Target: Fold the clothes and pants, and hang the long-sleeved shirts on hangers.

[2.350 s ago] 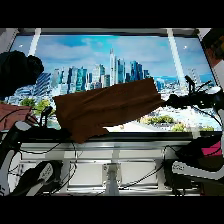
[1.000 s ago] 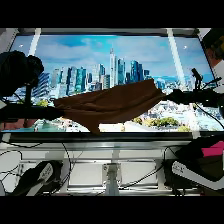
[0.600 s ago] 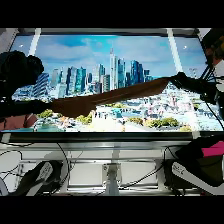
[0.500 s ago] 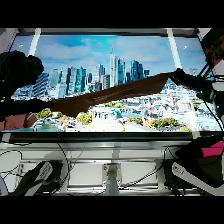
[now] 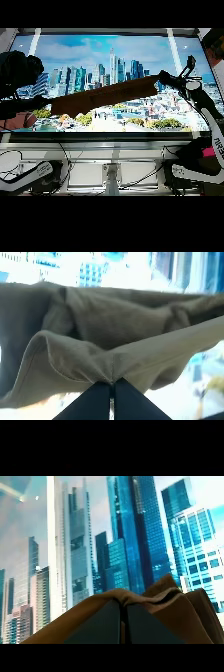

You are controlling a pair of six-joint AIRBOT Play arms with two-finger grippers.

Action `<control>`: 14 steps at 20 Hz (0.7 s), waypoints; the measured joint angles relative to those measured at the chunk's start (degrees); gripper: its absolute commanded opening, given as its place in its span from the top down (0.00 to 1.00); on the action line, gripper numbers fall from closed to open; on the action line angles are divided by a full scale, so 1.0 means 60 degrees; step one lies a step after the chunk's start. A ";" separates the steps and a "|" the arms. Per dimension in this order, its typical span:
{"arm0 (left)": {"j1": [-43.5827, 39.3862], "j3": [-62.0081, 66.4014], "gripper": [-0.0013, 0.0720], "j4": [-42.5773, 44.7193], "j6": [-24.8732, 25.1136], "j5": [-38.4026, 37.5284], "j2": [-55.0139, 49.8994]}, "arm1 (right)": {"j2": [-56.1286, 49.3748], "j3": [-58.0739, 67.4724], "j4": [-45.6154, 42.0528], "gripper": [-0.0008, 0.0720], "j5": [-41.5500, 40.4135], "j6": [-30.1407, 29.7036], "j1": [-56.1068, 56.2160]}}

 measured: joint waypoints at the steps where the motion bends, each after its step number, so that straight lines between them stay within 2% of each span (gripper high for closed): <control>1: -0.0025 0.0000 0.96 -0.0215 0.0120 0.0109 -0.0178 | -0.0146 0.0000 -0.0015 0.98 -0.0058 0.0095 0.0011; 6: -0.0499 0.0000 0.96 -0.0492 0.0805 0.1166 -0.0597 | -0.0455 0.0000 -0.0084 0.97 -0.0204 0.0335 0.0055; 7: -0.0641 0.0000 0.96 -0.0404 0.0863 0.1494 -0.0623 | -0.0477 0.0000 -0.0117 0.94 -0.0208 0.0364 0.0055; 8: -0.0783 0.0000 0.94 -0.0317 0.0925 0.1800 -0.0645 | -0.0499 0.0000 -0.0168 0.70 -0.0208 0.0375 0.0055; 9: -0.0925 0.0000 0.79 -0.0164 0.0984 0.2073 -0.0659 | -0.0506 0.0000 -0.0266 0.32 -0.0219 0.0382 0.0055; 10: -0.1038 0.0000 0.28 -0.0029 0.1002 0.2284 -0.0670 | -0.0510 0.0000 -0.0346 0.12 -0.0215 0.0390 0.0055; 11: -0.1129 0.0000 0.02 0.0080 0.1013 0.2444 -0.0678 | -0.0517 0.0004 -0.0452 0.13 -0.0182 0.0390 0.0055; 14: -0.1275 0.0000 0.00 0.0310 0.1045 0.2641 -0.0678 | -0.0463 0.0007 -0.0648 0.13 0.0098 0.0401 0.0062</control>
